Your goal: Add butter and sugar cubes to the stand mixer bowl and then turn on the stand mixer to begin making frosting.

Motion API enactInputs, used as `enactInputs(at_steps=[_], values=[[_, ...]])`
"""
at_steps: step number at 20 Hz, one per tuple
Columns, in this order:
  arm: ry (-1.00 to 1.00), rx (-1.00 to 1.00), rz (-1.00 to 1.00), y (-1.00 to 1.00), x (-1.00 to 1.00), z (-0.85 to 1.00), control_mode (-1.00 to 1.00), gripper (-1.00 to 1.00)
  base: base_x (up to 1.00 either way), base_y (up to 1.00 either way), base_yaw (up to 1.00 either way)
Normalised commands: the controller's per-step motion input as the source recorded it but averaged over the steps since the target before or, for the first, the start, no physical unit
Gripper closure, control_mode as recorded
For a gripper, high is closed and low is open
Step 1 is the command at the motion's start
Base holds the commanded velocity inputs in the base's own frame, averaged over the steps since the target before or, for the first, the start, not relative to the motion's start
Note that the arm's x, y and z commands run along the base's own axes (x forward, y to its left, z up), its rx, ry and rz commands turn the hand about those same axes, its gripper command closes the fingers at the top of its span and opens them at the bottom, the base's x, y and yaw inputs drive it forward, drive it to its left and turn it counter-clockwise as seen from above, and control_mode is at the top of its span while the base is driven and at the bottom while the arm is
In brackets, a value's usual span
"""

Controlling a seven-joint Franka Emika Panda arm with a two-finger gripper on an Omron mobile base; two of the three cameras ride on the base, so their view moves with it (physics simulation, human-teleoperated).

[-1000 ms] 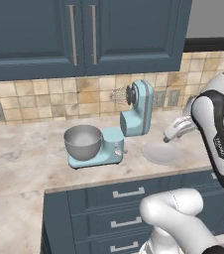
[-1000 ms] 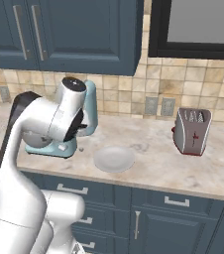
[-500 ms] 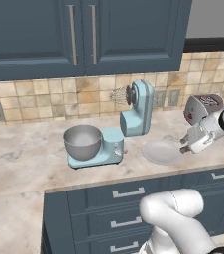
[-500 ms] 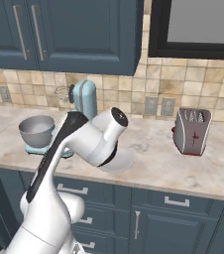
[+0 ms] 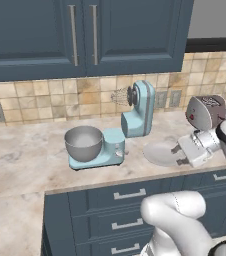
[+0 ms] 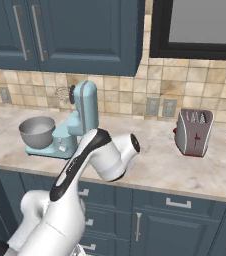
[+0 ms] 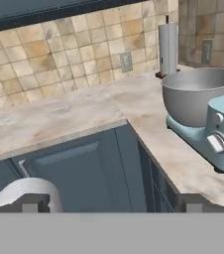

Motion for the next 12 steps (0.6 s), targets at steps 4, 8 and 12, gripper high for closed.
enactInputs(at_steps=[4,8,12], values=[[-0.05,0.21,0.14,0.0,0.6,-0.25,-1.0,-1.0,0.0,0.0,0.0],[-0.01,0.21,0.04,0.0,0.63,-0.04,-1.0,-1.0,0.0,0.0,0.0],[0.0,0.16,-0.01,0.0,0.46,-0.05,-1.0,-1.0,0.0,0.0,0.0]])
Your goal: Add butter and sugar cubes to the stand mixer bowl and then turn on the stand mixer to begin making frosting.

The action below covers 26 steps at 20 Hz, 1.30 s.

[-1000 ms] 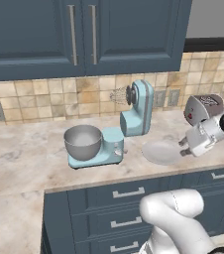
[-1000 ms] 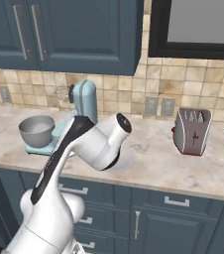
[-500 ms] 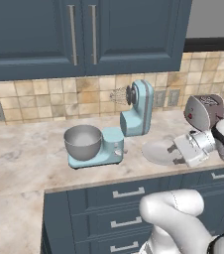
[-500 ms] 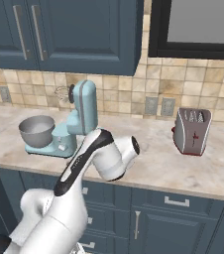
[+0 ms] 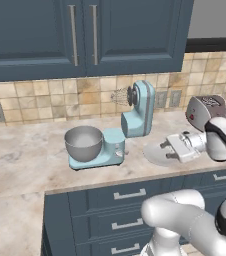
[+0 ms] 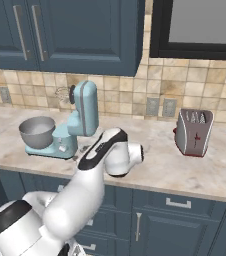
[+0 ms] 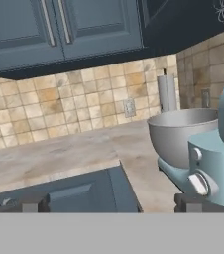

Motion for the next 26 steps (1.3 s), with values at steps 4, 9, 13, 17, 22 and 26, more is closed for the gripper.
enactInputs(at_steps=[4,9,13,17,22,26], values=[[0.0,0.06,-0.07,0.06,0.21,-0.06,-1.0,-1.0,0.0,0.0,0.0],[0.0,0.0,-0.11,0.35,0.12,-0.12,-1.0,-1.0,0.0,0.0,0.0],[0.0,0.0,-0.12,0.44,0.16,-0.22,-1.0,-1.0,0.0,0.0,0.0],[0.0,0.0,-0.12,0.22,0.18,-0.23,-1.0,-1.0,0.0,0.0,0.0],[0.0,0.0,-0.09,0.01,0.12,-0.27,-1.0,-1.0,0.0,0.0,0.0],[0.0,0.0,-0.02,0.0,0.38,-0.13,-1.0,-1.0,0.0,0.0,0.0]])
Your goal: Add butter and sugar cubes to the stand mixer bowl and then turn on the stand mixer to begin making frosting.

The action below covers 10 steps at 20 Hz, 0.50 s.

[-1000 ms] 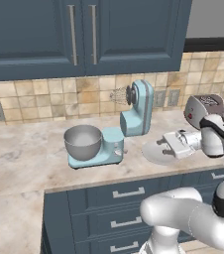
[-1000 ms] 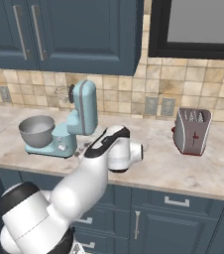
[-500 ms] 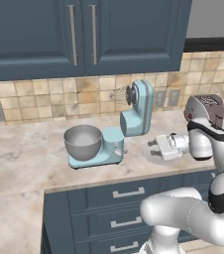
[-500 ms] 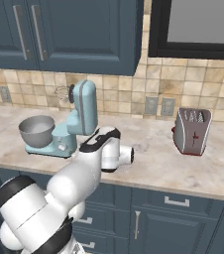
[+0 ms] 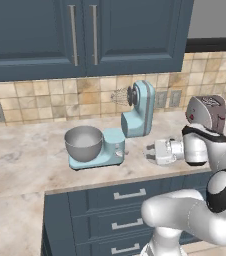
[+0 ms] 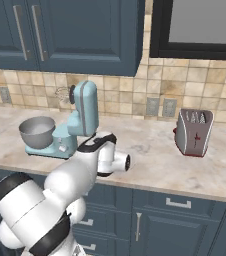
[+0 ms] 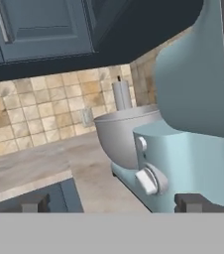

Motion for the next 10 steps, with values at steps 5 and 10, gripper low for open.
enactInputs(at_steps=[5,10], values=[[-0.01,-0.02,0.03,0.0,0.6,-0.12,-1.0,-1.0,0.0,0.0,0.0],[-0.02,-0.02,0.09,0.0,0.42,-0.18,-1.0,-1.0,0.0,0.0,0.0]])
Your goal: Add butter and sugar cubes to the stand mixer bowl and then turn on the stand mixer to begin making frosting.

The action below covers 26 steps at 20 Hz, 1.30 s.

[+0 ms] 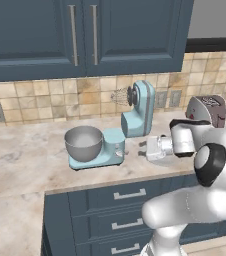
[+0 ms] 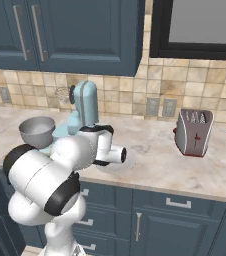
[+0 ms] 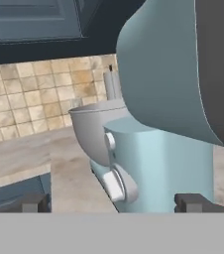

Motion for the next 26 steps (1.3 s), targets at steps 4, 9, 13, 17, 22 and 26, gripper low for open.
enactInputs(at_steps=[4,9,13,17,22,26], values=[[-0.02,-0.01,0.1,0.0,0.24,-0.28,-1.0,-1.0,0.0,0.0,0.0],[-0.02,0.0,0.07,0.0,0.18,-0.27,-1.0,-1.0,0.0,0.0,0.0],[-0.07,0.0,0.01,-0.03,0.02,-0.27,-1.0,-1.0,0.0,0.0,0.0],[-0.06,0.0,-0.01,0.0,0.0,-0.24,-1.0,-1.0,0.0,0.0,0.0],[-0.04,0.0,-0.07,0.0,0.03,-0.09,-1.0,-1.0,0.0,0.0,0.0],[-0.01,0.0,-0.1,0.0,0.22,-0.01,-1.0,-1.0,0.0,0.0,0.0]])
